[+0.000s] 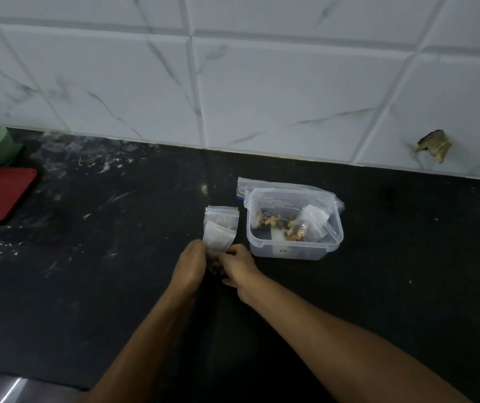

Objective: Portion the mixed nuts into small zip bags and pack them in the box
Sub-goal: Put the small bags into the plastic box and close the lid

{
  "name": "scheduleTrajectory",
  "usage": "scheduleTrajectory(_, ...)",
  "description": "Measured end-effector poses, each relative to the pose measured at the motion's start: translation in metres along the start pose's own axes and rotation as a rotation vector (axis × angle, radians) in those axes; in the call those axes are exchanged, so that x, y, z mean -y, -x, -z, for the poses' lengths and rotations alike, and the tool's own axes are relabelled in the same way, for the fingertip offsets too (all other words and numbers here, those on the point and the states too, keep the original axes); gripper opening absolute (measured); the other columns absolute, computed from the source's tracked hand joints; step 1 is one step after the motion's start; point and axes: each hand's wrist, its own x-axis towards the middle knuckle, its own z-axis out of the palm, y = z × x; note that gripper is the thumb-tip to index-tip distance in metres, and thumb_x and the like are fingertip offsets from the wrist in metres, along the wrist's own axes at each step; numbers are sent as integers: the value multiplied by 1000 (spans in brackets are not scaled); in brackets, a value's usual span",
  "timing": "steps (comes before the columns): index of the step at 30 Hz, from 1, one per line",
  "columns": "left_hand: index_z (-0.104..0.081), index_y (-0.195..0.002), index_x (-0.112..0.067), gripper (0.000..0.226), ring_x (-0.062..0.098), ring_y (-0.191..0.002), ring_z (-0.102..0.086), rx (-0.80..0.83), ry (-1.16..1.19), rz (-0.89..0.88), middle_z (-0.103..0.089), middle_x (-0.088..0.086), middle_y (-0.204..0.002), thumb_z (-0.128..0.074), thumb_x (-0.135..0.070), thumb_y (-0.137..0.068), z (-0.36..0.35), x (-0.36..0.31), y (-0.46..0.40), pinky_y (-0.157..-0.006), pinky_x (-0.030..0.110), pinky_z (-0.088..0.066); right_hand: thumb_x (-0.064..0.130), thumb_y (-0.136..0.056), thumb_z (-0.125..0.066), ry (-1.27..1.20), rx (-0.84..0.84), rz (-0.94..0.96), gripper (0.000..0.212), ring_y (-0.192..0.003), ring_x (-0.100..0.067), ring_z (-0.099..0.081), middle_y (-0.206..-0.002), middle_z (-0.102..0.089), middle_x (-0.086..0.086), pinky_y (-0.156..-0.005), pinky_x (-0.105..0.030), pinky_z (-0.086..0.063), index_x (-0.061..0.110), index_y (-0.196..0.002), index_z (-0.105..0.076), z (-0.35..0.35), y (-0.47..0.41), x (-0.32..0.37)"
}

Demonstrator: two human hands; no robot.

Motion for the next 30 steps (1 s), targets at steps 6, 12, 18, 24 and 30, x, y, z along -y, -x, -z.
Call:
scheduleTrajectory(6,-55,-130,-22,38,16,-103,-66,-26,52,-92,-66,7,-118,-33,-29,-101,-3,22,6,-89,40,-55,23,-90,-59,3,110,69,23,-93,-15,-66,-104,-69,-4,-87,-32,-55,20,-112,-64,-2,8,2)
scheduleTrajectory(12,-53,-136,-27,41,-4,-116,-57,-25,28,-458,-61,-8,-129,-24,-32,-107,-9,-18,36,-96,22,-51,61,-72,-59,60,175,290,62,-110,-18,-62,-116,-66,-2,-99,-44,-46,25,-122,-59,27,46,37)
scheduleTrajectory(18,-40,-145,-26,42,0,-126,-47,193,-15,-578,-49,-9,-138,-23,-34,-108,-55,-76,41,-101,17,-40,41,-96,-47,-184,51,336,33,-102,-24,-67,-111,-69,-11,-94,-42,-53,15,-110,-64,100,62,77)
scheduleTrajectory(24,-49,-139,-10,52,23,-123,-52,364,-138,-230,-53,11,-139,-24,-41,-105,-104,-103,2,-101,32,-39,21,-99,-42,-142,-214,121,23,-93,-29,-68,-100,-67,-18,-88,-45,-56,9,-110,-58,145,40,75)
scheduleTrajectory(30,-53,-119,-11,49,25,-116,-53,471,-206,4,-55,14,-130,-27,-49,-102,-119,-106,-23,-105,42,-43,12,-97,-44,13,-234,-21,17,-94,-29,-67,-99,-68,-17,-90,-44,-54,4,-91,-57,153,16,67)
